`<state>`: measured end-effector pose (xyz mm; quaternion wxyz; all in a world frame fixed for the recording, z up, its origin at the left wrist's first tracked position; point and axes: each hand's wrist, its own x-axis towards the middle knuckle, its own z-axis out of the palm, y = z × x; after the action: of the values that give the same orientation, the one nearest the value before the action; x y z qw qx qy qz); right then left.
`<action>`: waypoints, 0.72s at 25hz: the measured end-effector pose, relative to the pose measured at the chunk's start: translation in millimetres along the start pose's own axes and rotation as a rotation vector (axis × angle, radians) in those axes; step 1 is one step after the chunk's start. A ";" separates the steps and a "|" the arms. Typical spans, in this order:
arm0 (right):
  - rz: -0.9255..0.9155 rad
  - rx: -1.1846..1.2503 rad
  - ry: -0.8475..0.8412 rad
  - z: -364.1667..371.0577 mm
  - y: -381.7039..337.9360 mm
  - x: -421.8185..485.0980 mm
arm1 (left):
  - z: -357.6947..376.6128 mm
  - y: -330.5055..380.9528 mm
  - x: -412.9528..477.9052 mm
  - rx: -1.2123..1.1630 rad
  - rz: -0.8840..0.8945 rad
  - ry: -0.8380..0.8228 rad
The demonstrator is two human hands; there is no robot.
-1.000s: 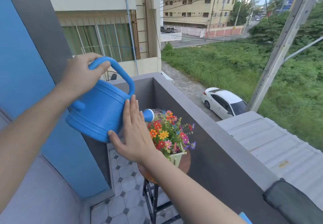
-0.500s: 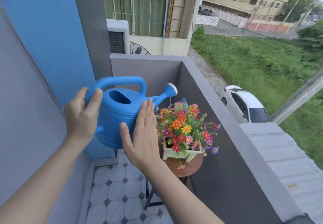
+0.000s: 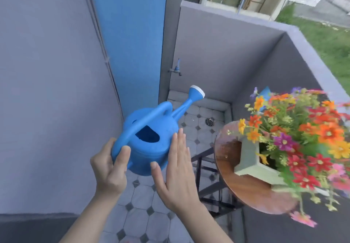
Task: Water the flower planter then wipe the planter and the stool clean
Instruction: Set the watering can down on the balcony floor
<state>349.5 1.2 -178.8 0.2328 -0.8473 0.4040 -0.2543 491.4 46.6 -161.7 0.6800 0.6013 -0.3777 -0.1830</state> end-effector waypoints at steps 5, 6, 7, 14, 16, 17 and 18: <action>-0.023 -0.065 -0.146 147.6 110.1 -17.0 | -4.1 -192.6 -50.4 0.062 -0.083 0.151; -0.003 -0.076 -0.160 180.1 136.9 -19.9 | -0.9 -235.3 -59.7 0.099 -0.109 0.173; 0.021 -0.090 -0.187 213.3 163.3 -24.6 | 3.2 -277.5 -70.1 0.132 -0.127 0.188; 0.106 -0.110 -0.217 411.3 317.7 -47.1 | 28.5 -514.9 -127.9 0.197 -0.114 0.213; 0.073 -0.159 -0.182 455.2 353.1 -55.4 | 31.3 -565.9 -139.0 0.195 -0.100 0.232; 0.060 -0.182 -0.164 471.6 366.8 -58.1 | 31.8 -585.8 -142.9 0.194 -0.095 0.236; 0.057 -0.199 -0.155 485.0 377.4 -59.5 | 31.4 -601.4 -145.7 0.191 -0.085 0.237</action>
<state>403.6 -72.6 -789.3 0.1852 -0.8715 0.4320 -0.1399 497.4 1.4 -779.6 0.6513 0.6959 -0.2846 -0.1026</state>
